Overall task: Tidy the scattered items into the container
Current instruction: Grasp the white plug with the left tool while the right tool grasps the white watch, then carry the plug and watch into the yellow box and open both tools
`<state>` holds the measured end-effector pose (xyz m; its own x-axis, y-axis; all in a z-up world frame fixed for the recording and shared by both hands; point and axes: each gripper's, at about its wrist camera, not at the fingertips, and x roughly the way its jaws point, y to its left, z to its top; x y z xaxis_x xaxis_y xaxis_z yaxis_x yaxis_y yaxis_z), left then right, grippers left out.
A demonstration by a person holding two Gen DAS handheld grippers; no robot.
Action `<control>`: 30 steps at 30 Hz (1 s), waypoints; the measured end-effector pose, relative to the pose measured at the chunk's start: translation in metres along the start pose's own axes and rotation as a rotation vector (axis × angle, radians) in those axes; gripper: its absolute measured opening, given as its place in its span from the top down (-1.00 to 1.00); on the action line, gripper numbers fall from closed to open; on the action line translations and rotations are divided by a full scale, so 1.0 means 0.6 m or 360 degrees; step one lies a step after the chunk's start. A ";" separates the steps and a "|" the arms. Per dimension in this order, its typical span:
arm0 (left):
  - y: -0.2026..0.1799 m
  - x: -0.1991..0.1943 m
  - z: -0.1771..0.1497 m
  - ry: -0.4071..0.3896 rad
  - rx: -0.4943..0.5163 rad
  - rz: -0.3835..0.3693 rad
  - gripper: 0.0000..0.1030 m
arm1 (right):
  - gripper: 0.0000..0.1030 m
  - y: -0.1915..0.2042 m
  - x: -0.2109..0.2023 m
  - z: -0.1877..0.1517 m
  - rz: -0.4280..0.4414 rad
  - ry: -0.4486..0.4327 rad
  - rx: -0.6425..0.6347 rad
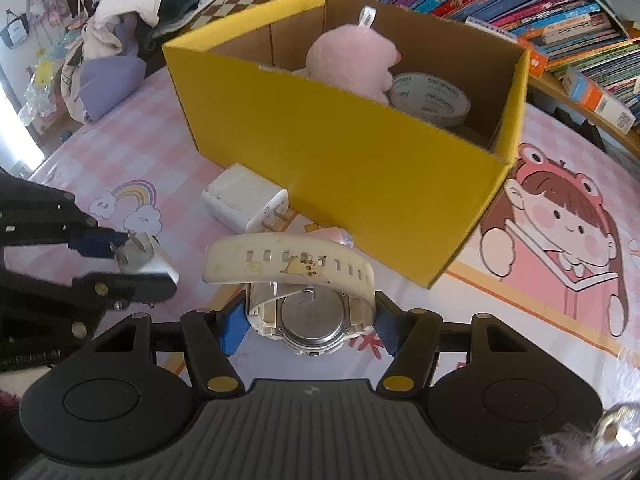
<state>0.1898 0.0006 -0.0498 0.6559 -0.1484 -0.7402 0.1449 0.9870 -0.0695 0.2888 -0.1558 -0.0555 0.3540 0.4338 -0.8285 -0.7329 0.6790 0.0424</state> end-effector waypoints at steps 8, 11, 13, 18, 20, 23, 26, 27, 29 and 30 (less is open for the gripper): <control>-0.003 -0.035 0.031 -0.0132 0.0034 -0.0011 0.53 | -0.18 -0.001 -0.058 -0.001 0.0044 -0.0085 0.0011; 0.002 -0.055 0.048 -0.0213 0.0010 -0.0018 0.53 | -0.18 -0.001 -0.087 0.007 0.0062 -0.0161 0.0018; 0.007 -0.067 0.061 -0.0265 -0.0004 -0.0014 0.53 | -0.18 -0.004 -0.109 0.016 0.0070 -0.0220 0.0026; 0.019 -0.099 0.099 -0.0396 -0.0010 0.0014 0.53 | -0.18 -0.015 -0.154 0.051 0.0055 -0.0382 0.0017; 0.022 -0.107 0.115 -0.0445 0.0004 0.0022 0.53 | -0.18 -0.021 -0.169 0.068 0.0042 -0.0448 0.0008; 0.029 -0.114 0.142 -0.0507 0.0013 0.0029 0.53 | -0.18 -0.033 -0.182 0.093 0.0021 -0.0526 -0.0010; 0.039 -0.111 0.166 -0.0542 0.0008 0.0036 0.53 | -0.18 -0.045 -0.180 0.117 -0.0004 -0.0564 -0.0038; 0.042 -0.108 0.173 -0.0549 0.0019 0.0049 0.53 | -0.18 -0.049 -0.176 0.126 -0.0014 -0.0565 -0.0050; 0.048 -0.101 0.186 -0.0558 0.0036 0.0076 0.53 | -0.18 -0.057 -0.165 0.140 -0.0026 -0.0561 -0.0072; 0.051 -0.096 0.192 -0.0559 0.0040 0.0088 0.53 | -0.18 -0.062 -0.159 0.148 -0.0033 -0.0558 -0.0083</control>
<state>0.2417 0.0321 0.0678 0.8772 -0.1112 -0.4672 0.1173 0.9930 -0.0160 0.3336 -0.1698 0.0714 0.5404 0.6035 -0.5863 -0.7489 0.6626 -0.0083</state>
